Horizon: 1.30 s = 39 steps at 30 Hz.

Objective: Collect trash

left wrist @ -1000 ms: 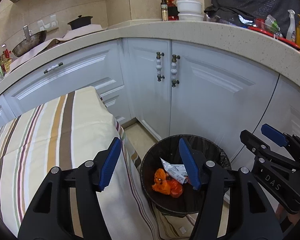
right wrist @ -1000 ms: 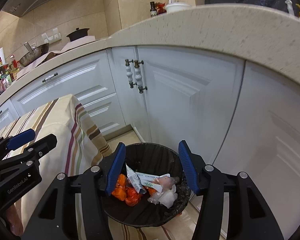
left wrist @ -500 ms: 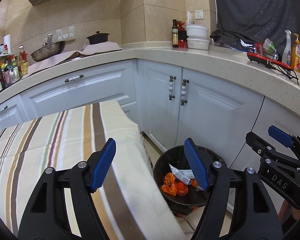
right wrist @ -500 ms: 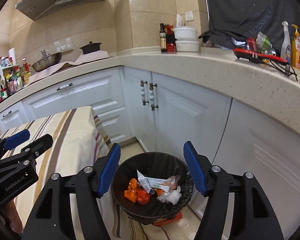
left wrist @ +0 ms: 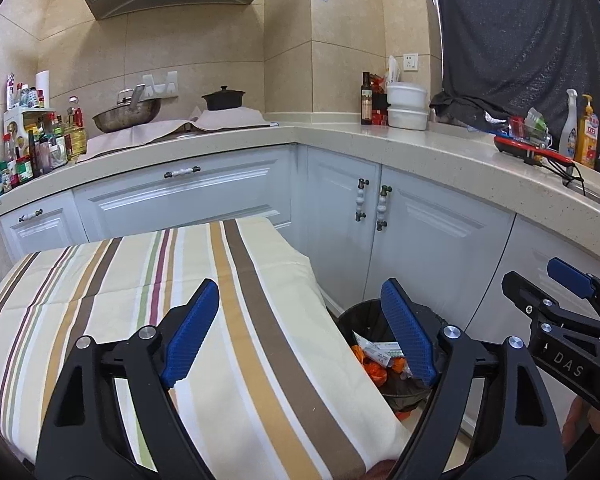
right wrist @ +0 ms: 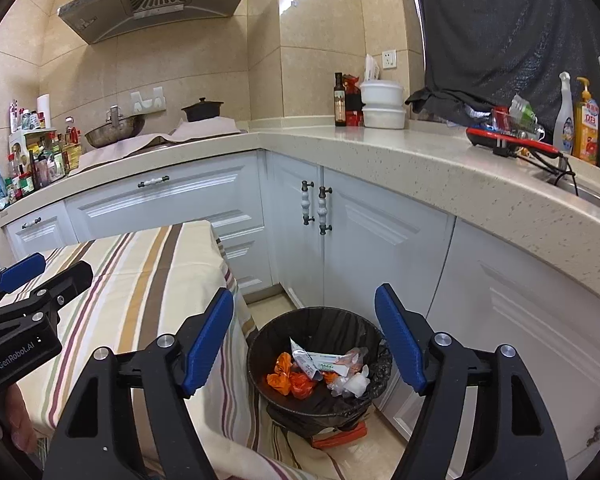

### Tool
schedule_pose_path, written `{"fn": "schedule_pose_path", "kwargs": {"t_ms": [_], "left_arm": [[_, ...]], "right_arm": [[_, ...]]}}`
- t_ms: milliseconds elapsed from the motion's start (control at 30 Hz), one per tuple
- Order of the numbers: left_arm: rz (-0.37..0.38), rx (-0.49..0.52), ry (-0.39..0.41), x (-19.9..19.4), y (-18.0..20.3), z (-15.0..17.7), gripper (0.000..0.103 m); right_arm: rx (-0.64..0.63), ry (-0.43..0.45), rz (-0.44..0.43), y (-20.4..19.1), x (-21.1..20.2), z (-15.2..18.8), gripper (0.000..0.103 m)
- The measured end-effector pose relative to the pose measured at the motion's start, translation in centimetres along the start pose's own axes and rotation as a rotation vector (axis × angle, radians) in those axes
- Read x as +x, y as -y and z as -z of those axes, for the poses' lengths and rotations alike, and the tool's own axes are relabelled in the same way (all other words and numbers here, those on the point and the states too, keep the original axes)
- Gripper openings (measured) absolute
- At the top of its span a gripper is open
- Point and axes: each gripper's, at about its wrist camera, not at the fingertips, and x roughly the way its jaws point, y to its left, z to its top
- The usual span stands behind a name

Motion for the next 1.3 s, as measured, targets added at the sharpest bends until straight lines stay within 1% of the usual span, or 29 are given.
{"fn": "schedule_pose_path", "kwargs": {"t_ms": [300, 467, 767, 1300], "left_arm": [[0.009, -0.022, 0.017, -2.7, -1.3, 0.6, 0.082], [0.013, -0.025, 0.024, -3.5, -1.8, 0.7, 0.082], [0.017, -0.039, 0.032, -4.3, -2.2, 0.8, 0.082], [0.018, -0.041, 0.032, -4.8, -2.1, 0.9, 0.082]], "right_arm": [[-0.011, 0.021, 0.013, -1.3, -2.7, 0.6, 0.075], [-0.015, 0.035, 0.021, -1.8, -3.8, 0.6, 0.075], [-0.03, 0.054, 0.022, -2.4, -4.6, 0.4, 0.076], [-0.03, 0.057, 0.023, -2.4, -4.9, 0.6, 0.076]]}}
